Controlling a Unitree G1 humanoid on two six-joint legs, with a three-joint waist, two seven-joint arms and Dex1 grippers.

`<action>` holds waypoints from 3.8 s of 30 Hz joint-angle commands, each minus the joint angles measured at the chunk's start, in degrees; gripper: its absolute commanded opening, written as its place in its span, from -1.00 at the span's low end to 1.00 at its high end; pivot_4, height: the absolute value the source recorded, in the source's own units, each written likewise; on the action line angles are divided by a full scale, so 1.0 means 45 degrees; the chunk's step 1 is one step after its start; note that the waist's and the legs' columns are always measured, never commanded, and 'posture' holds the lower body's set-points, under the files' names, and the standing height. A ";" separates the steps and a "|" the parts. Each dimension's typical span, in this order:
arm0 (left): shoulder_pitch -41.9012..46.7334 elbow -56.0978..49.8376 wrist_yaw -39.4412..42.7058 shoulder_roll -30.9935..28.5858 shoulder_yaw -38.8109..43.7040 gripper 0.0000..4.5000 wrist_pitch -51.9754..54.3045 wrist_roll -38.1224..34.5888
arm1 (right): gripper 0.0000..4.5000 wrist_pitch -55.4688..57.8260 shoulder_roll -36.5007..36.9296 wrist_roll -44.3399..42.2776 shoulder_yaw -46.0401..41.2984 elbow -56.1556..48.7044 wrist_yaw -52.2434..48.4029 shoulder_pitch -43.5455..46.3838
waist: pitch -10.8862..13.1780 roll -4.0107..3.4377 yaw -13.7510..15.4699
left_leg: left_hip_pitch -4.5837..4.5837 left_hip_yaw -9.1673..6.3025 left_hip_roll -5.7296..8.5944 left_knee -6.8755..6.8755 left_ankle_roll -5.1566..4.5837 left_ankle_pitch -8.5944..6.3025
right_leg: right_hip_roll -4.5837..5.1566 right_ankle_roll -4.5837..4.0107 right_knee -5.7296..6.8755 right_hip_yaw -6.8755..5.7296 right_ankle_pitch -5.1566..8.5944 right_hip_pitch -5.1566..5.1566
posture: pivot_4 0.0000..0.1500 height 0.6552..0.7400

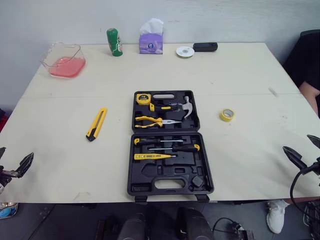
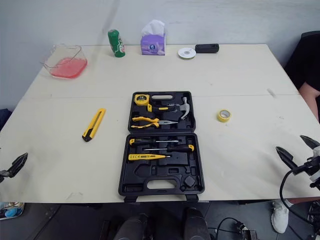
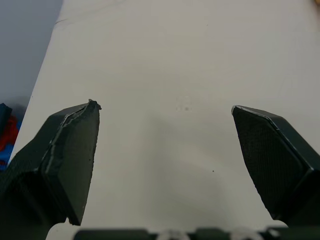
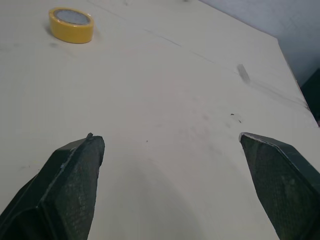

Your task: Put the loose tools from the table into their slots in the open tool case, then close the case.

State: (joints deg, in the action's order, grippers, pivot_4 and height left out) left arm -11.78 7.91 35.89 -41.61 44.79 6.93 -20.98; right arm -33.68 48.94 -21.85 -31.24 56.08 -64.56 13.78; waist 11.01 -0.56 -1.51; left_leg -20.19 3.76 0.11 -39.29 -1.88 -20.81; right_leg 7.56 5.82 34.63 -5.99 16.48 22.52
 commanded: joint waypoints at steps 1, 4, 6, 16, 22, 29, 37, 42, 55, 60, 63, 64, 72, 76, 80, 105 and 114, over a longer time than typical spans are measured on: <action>0.0058 -0.0857 0.0082 -0.0131 0.0053 0.98 0.0195 -0.0409 | 1.00 -0.0174 0.0165 -0.0410 -0.0071 -0.0136 -0.0627 0.0321 | -0.0001 -0.0002 -0.0020 | 0.0000 0.0000 0.0000 0.0000 0.0001 0.0000 | 0.0000 0.0000 0.0000 0.0001 0.0000 0.0000 | 1.00 1.00; 0.0189 -0.1698 0.0036 -0.0156 -0.0232 0.98 0.0617 -0.0619 | 1.00 0.0922 -0.0279 -0.1411 -0.0222 -0.0983 -0.1565 0.0706 | 0.0000 -0.0002 -0.0023 | -0.0001 0.0001 0.0000 0.0005 0.0000 0.0000 | 0.0000 0.0000 -0.0003 0.0001 0.0000 -0.0001 | 1.00 1.00; 0.0382 -0.2252 0.0013 -0.0266 -0.0498 0.98 0.1032 -0.0708 | 1.00 0.1725 -0.0497 -0.1801 -0.0021 -0.1868 -0.1973 0.0813 | -0.0002 -0.0004 -0.0019 | 0.0000 0.0000 0.0000 0.0005 0.0000 0.0002 | 0.0000 0.0000 -0.0001 0.0002 0.0000 -0.0003 | 1.00 1.00; 0.2997 -0.5177 -0.0703 -0.1789 -0.2968 0.98 0.7354 -0.2576 | 1.00 0.4373 -0.2113 -0.3062 0.1792 -0.9278 -0.1859 0.0612 | 0.0002 -0.0011 0.0047 | -0.0007 -0.0014 0.0004 0.0011 0.0010 0.0011 | -0.0002 0.0002 0.0066 -0.0006 -0.0001 0.0001 | 1.00 1.00; 0.5728 -0.5343 -0.2906 -0.1847 -0.4461 0.98 1.1901 -0.2701 | 1.00 0.5441 -0.2303 -0.3460 0.2508 -1.1001 -0.1946 0.0846 | 0.0002 -0.0006 0.0102 | -0.0012 -0.0017 0.0018 0.0010 0.0001 0.0029 | -0.0007 0.0003 0.0065 -0.0009 -0.0002 0.0003 | 1.00 1.00; 0.9294 -0.3778 -0.4237 -0.1219 -0.7010 0.98 1.4359 -0.1806 | 1.00 0.6545 -0.2283 -0.3898 0.3333 -1.2102 -0.2780 0.0932 | 0.0002 0.0001 0.0346 | -0.0011 -0.0010 0.0027 0.0010 0.0011 0.0055 | -0.0030 0.0008 0.0072 -0.0008 -0.0004 0.0006 | 1.00 1.00; 1.1298 -0.1171 -0.4297 -0.0400 -0.9294 0.98 1.3631 -0.0115 | 1.00 0.7283 -0.2603 -0.4072 0.3772 -1.3780 -0.2459 0.0270 | 0.0008 0.0016 0.0407 | -0.0020 -0.0006 0.0031 0.0006 0.0015 0.0072 | -0.0090 0.0009 0.0073 -0.0017 -0.0004 0.0011 | 1.00 1.00; 1.1633 -0.0313 -0.4074 0.0023 -0.9484 0.98 1.3580 0.0185 | 1.00 0.8033 -0.2458 -0.4203 0.3938 -1.4355 -0.2217 0.0138 | 0.0013 0.0025 0.0384 | -0.0022 -0.0003 0.0029 0.0005 0.0016 0.0077 | -0.0101 0.0009 0.0075 -0.0023 -0.0005 0.0017 | 1.00 1.00; 1.0577 -0.0434 -0.3785 0.0172 -0.9514 0.18 1.3979 0.0685 | 1.00 0.9044 -0.2443 -0.4086 0.3974 -1.5298 -0.1313 0.0436 | 0.0012 0.0031 0.0370 | -0.0012 0.0000 0.0031 0.0004 0.0017 0.0081 | -0.0073 0.0009 0.0085 -0.0019 -0.0004 0.0014 | 1.00 1.00; 1.0572 -0.0007 -0.3876 0.0460 -0.9131 -0.45 1.3577 0.0864 | 1.00 0.9066 -0.2438 -0.3991 0.4019 -1.5257 -0.1230 0.0471 | 0.0011 0.0032 0.0406 | -0.0012 0.0000 0.0034 0.0004 0.0015 0.0083 | -0.0052 0.0009 0.0087 -0.0022 -0.0005 0.0013 | 1.00 1.00; 1.0536 -0.0008 -0.3866 0.0487 -0.8927 -0.45 1.3197 0.0963 | 1.00 0.9038 -0.2427 -0.3866 0.4029 -1.5191 -0.1227 0.0440 | 0.0010 0.0032 0.0446 | -0.0006 0.0001 0.0035 0.0004 0.0016 0.0087 | -0.0049 0.0009 0.0095 -0.0022 -0.0005 0.0012 | 1.00 1.00; 1.0516 -0.0136 -0.3854 0.0553 -0.8697 -0.45 1.2900 0.0916 | 1.00 0.9022 -0.2409 -0.3833 0.4010 -1.5188 -0.1230 0.0408 | 0.0010 0.0032 0.0464 | -0.0005 0.0001 0.0035 0.0004 0.0018 0.0091 | -0.0047 0.0009 0.0099 -0.0023 -0.0005 0.0012 | 1.00 1.00; 0.9570 -0.2467 -0.1373 -0.0435 -0.8184 -0.45 0.8880 0.0671 | 1.00 0.8648 -0.1855 -0.3484 0.3469 -1.4952 -0.1569 -0.0086 | 0.0043 0.0086 0.0537 | -0.0035 -0.0006 0.0033 0.0004 0.0019 0.0092 | -0.0036 0.0009 0.0077 -0.0027 -0.0005 0.0028 | 1.00 1.00; 0.8937 -0.3678 0.0797 -0.1144 -0.8175 -0.45 0.6451 0.0385 | 1.00 0.8340 -0.1445 -0.3317 0.3094 -1.4871 -0.1868 -0.0784 | 0.0044 0.0088 0.0637 | -0.0035 -0.0005 0.0035 0.0004 0.0017 0.0090 | -0.0030 0.0009 0.0066 -0.0030 -0.0005 0.0024 | 1.00 1.00; 0.8257 -0.5180 0.2365 -0.1323 -0.7990 -0.45 0.5884 -0.0586 | 1.00 0.7981 -0.1065 -0.3235 0.2637 -1.4813 -0.2146 -0.1506 | 0.0045 0.0089 0.0647 | -0.0034 -0.0011 0.0036 0.0004 0.0014 0.0089 | -0.0021 0.0010 0.0060 -0.0025 -0.0005 0.0014 | 1.00 1.00; 0.9064 -0.6867 0.5603 0.0160 -1.4561 -0.45 0.5630 0.0348 | 1.00 0.6537 -0.0589 -0.3356 0.1204 -1.3772 -0.4017 -0.4305 | 0.0048 0.0090 0.0666 | -0.0015 -0.0012 0.0036 0.0008 -0.0003 0.0095 | -0.0097 0.0014 0.0049 -0.0017 -0.0008 -0.0019 | 1.00 1.00; 0.8721 -0.6712 0.5725 -0.0336 -1.5065 -0.45 0.5601 0.1526 | 1.00 0.7030 -0.0575 -0.3444 0.1376 -1.5004 -0.3172 -0.4603 | 0.0048 0.0090 0.0650 | -0.0012 -0.0017 0.0032 0.0007 -0.0002 0.0096 | -0.0084 0.0014 0.0052 -0.0018 -0.0007 -0.0019 | 1.00 1.00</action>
State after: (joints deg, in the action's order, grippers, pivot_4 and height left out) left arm 28.31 -21.64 60.90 -41.81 -22.84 32.37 -15.26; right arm -2.68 46.47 -35.78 -24.08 -8.85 -79.88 -6.72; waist 11.22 -0.15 1.41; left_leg -20.24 3.68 0.25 -39.26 -1.89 -20.38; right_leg 7.20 5.88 34.86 -6.06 16.45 22.45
